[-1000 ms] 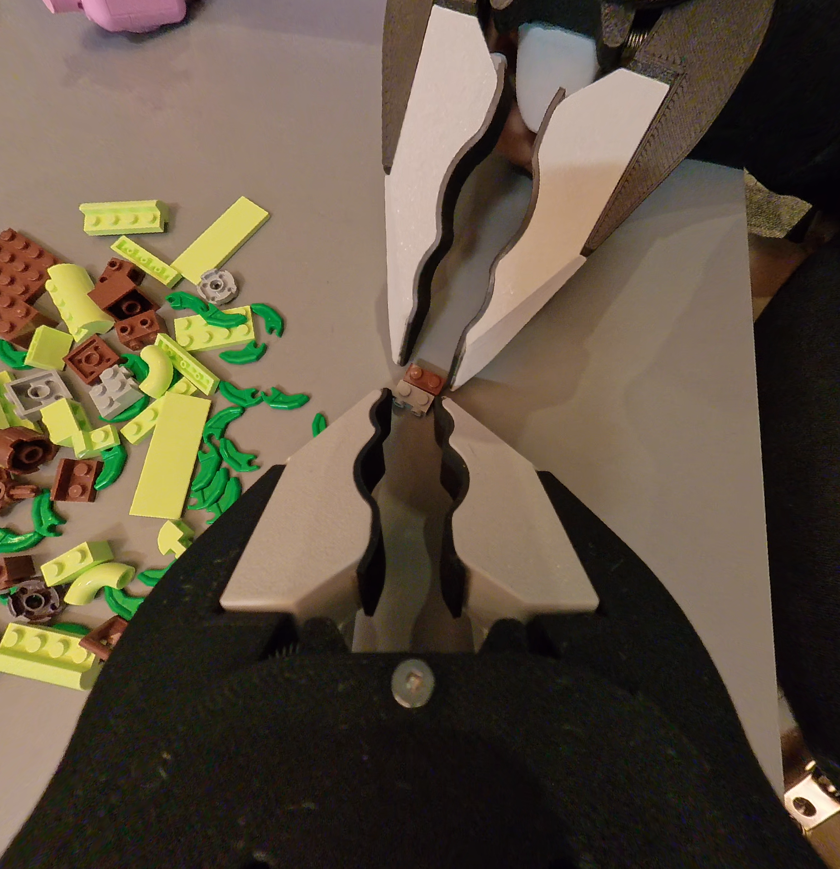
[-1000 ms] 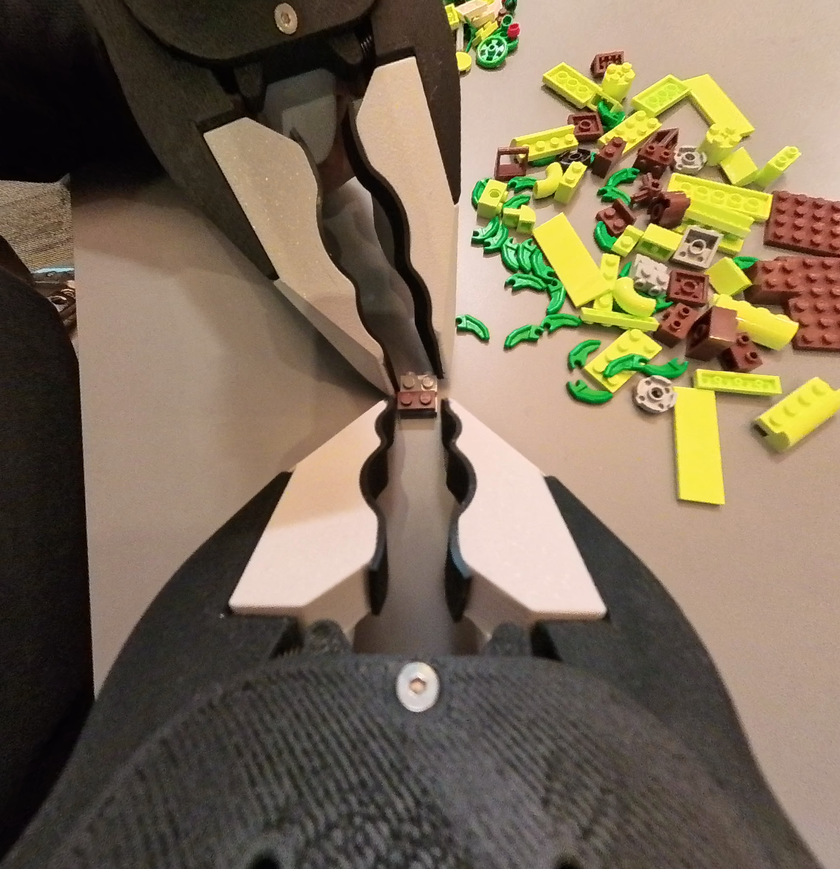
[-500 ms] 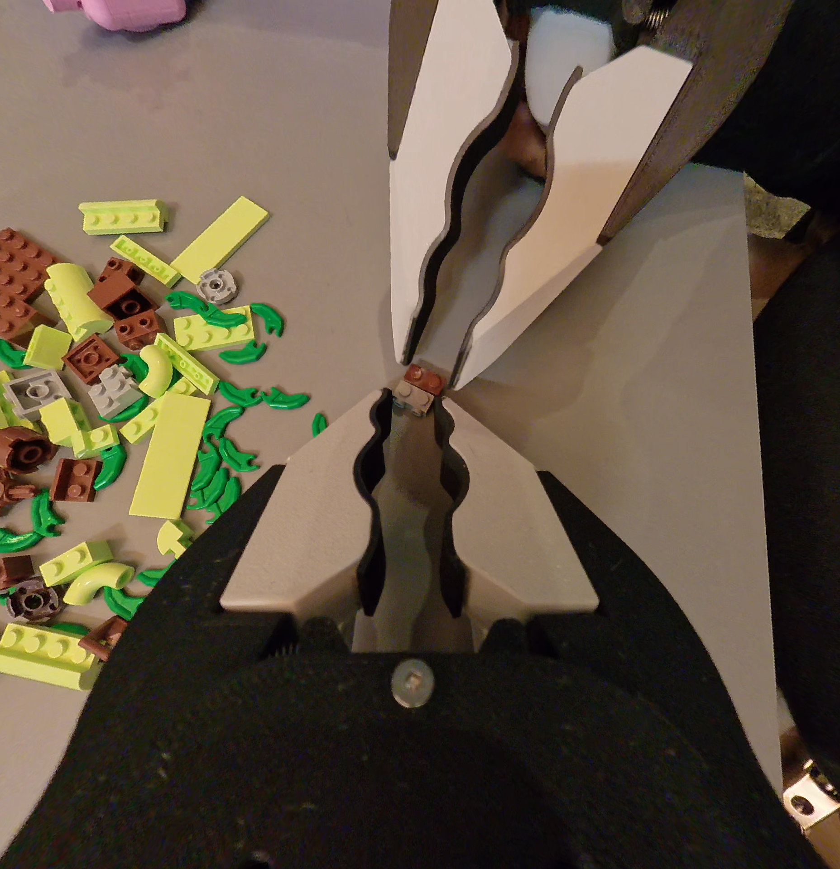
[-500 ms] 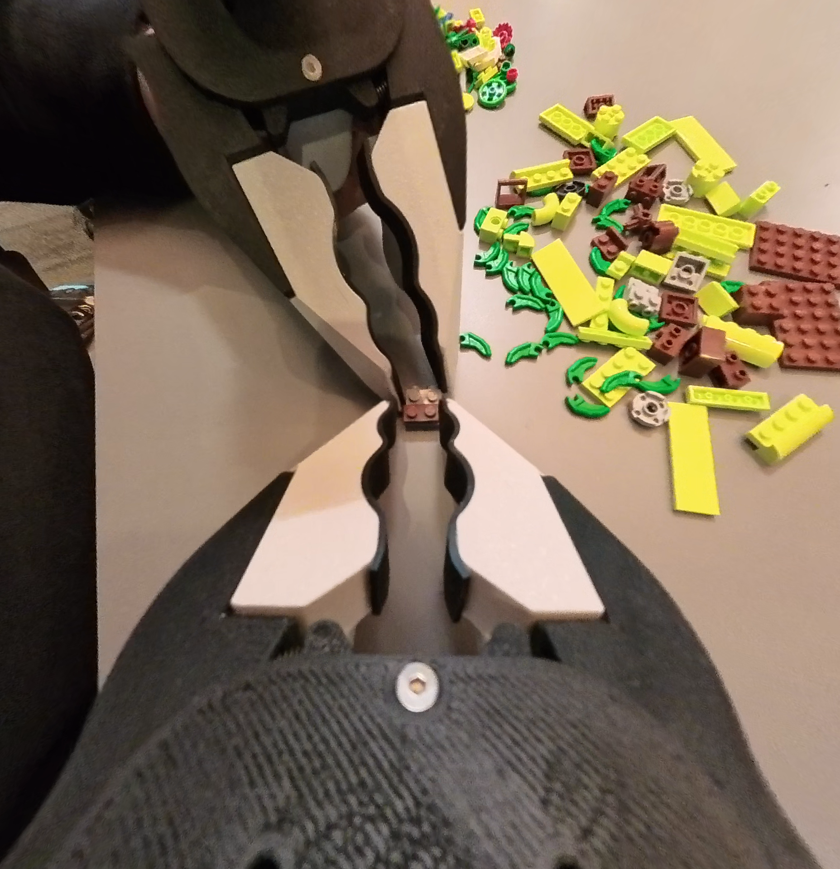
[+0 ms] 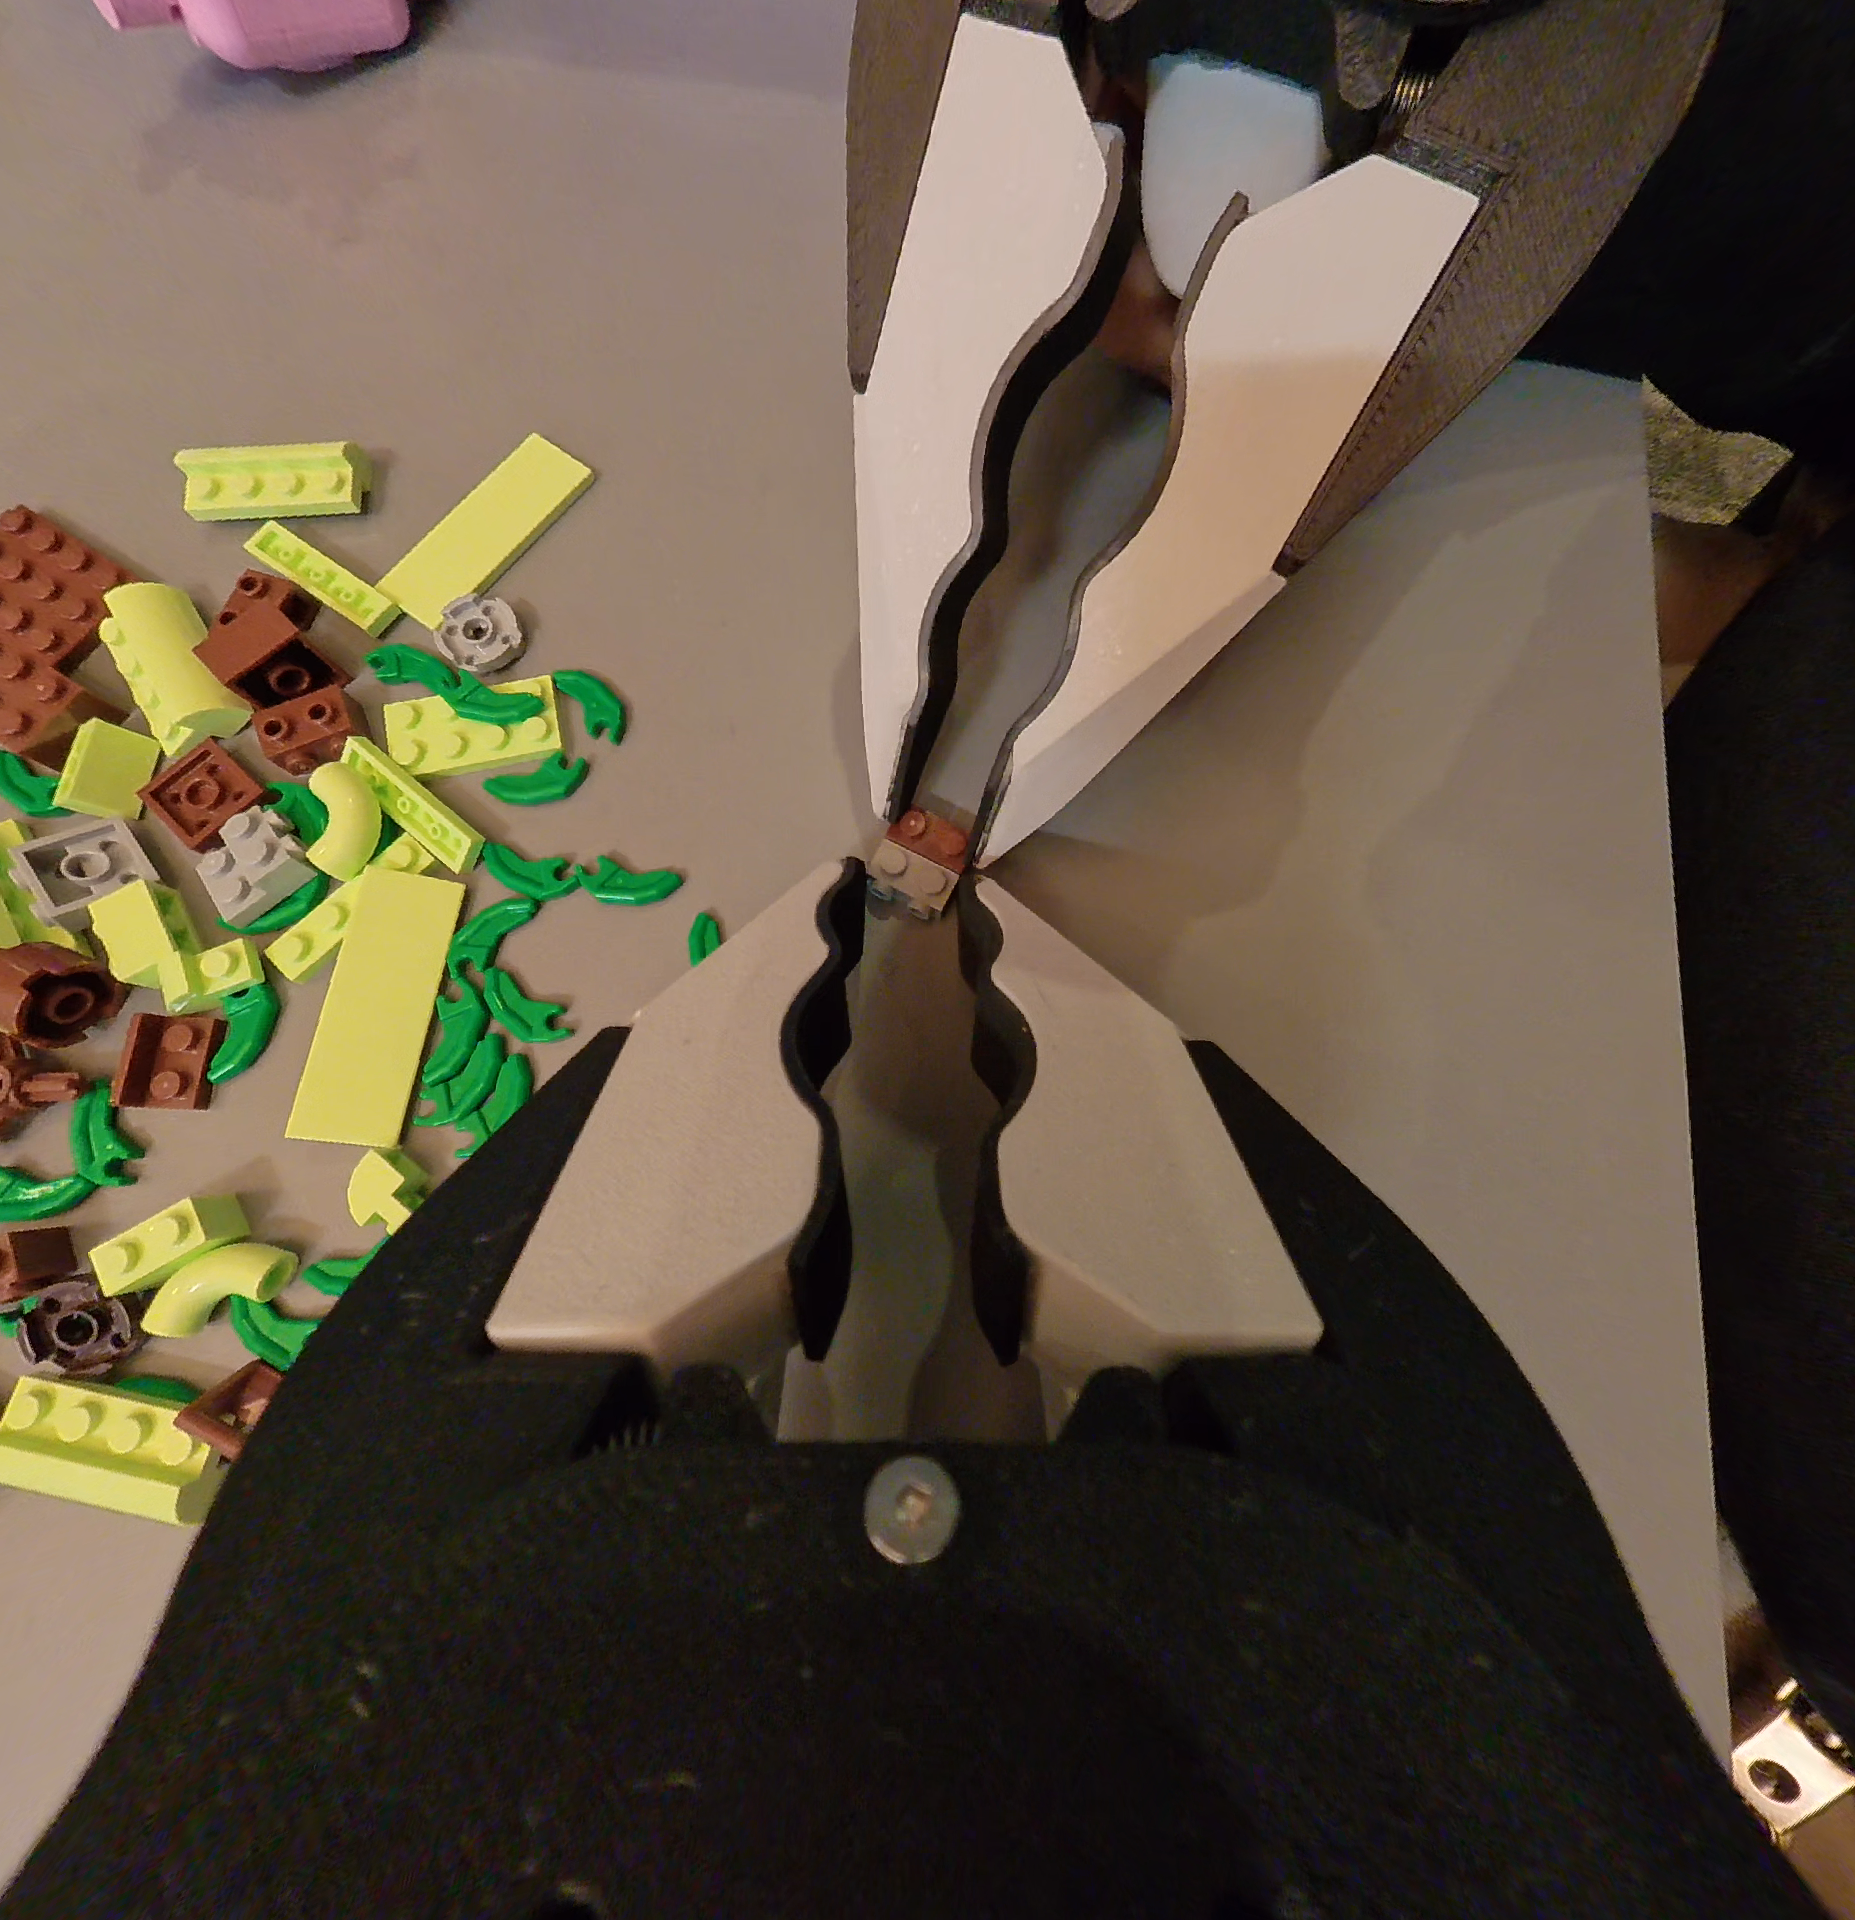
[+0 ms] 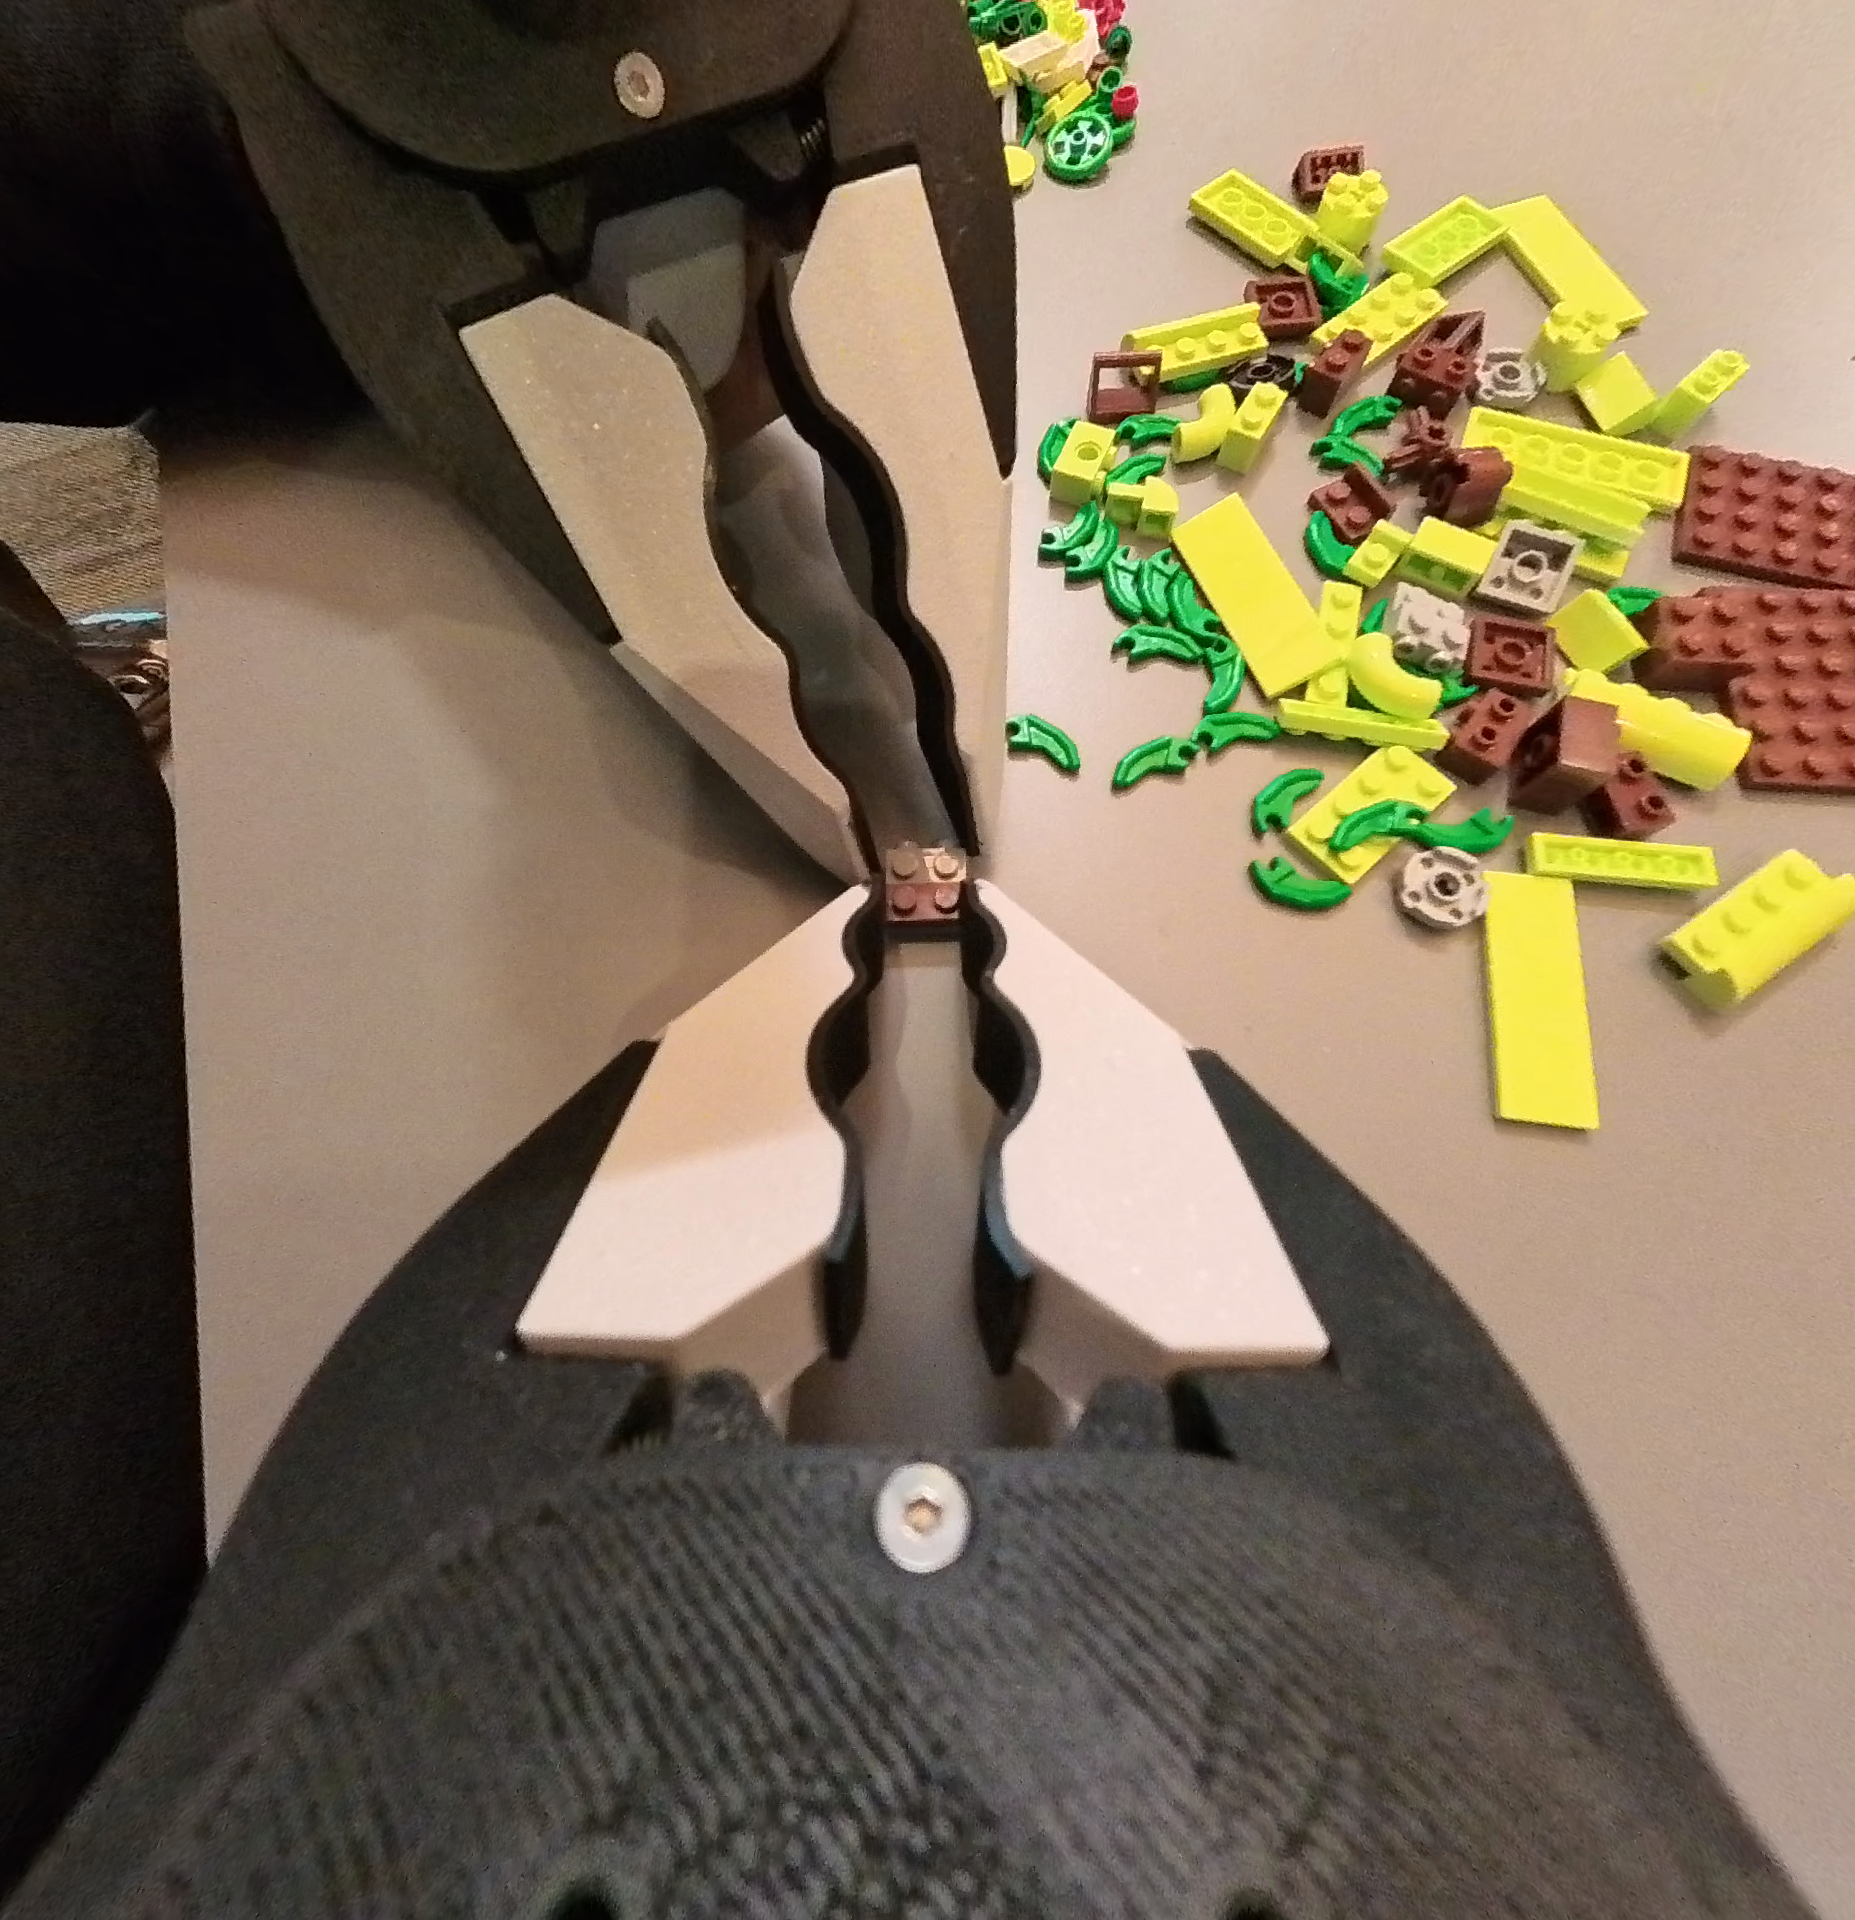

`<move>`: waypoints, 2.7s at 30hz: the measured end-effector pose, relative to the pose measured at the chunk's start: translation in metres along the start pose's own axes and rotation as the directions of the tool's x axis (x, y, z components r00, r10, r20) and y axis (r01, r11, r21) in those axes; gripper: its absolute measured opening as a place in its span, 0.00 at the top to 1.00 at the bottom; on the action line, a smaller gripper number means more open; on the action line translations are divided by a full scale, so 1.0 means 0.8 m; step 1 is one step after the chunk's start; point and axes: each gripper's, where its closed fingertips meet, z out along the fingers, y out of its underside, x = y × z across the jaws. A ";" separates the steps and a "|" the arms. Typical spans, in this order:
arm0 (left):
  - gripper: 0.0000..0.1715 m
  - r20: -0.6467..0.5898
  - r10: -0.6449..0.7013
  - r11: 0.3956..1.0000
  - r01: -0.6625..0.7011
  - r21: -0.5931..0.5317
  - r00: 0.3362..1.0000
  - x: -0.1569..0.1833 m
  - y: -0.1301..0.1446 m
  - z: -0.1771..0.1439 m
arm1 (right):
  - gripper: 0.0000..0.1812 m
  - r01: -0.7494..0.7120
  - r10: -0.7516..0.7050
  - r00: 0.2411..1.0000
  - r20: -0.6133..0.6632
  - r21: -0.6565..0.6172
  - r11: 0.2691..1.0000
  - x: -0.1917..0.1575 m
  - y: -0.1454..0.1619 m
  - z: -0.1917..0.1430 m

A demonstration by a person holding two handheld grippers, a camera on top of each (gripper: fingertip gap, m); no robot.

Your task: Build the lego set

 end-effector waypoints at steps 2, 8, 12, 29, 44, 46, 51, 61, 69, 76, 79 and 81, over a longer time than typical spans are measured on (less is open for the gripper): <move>0.91 0.000 0.001 1.000 -0.001 0.000 1.000 0.000 0.000 0.000 | 0.93 -0.003 0.003 1.000 0.003 -0.001 1.000 0.000 0.000 0.000; 0.89 -0.040 -0.035 0.999 0.036 0.015 0.999 0.003 0.000 -0.004 | 0.93 -0.004 0.004 1.000 0.004 -0.003 1.000 0.000 0.000 0.001; 0.89 -0.027 -0.028 1.000 0.028 0.004 0.999 0.002 0.001 -0.002 | 0.93 -0.012 0.012 1.000 0.011 -0.006 1.000 0.000 0.002 0.001; 0.92 0.028 0.014 1.000 -0.014 0.001 1.000 0.000 0.002 -0.002 | 0.86 -0.083 0.083 0.995 0.053 0.000 0.997 -0.002 0.002 -0.003; 0.89 0.023 0.008 1.000 -0.008 0.003 1.000 0.000 0.001 -0.002 | 0.92 -0.085 0.083 0.995 0.063 0.032 0.996 -0.003 -0.002 -0.007; 0.89 0.021 0.011 1.000 -0.011 0.001 1.000 0.000 0.001 -0.002 | 0.94 -0.075 0.073 0.996 0.053 0.019 0.997 -0.003 0.000 -0.005; 0.91 0.022 0.020 1.000 -0.020 -0.001 1.000 0.001 0.002 -0.002 | 0.95 -0.070 0.069 0.996 0.060 0.018 0.997 -0.005 0.000 -0.005; 0.91 0.025 0.026 1.000 -0.026 -0.004 0.999 0.002 0.002 -0.002 | 0.96 -0.058 0.057 0.996 0.066 0.016 0.998 -0.007 0.000 -0.005; 0.92 0.026 0.029 1.000 -0.028 -0.005 0.999 0.002 0.002 -0.001 | 0.98 -0.044 0.043 0.997 0.060 0.007 0.999 -0.008 0.001 -0.004; 0.92 0.027 0.030 1.000 -0.030 -0.005 0.999 0.002 0.002 -0.001 | 0.99 -0.039 0.038 0.998 0.048 0.005 0.999 -0.007 0.001 -0.002; 0.92 0.027 0.030 1.000 -0.030 -0.005 0.999 0.002 0.002 -0.001 | 0.99 -0.036 0.036 0.998 0.045 0.004 0.999 -0.007 0.001 -0.002; 0.92 0.027 0.030 1.000 -0.030 -0.006 0.999 0.002 0.002 -0.001 | 1.00 -0.036 0.036 0.998 0.044 0.004 0.999 -0.007 0.001 -0.002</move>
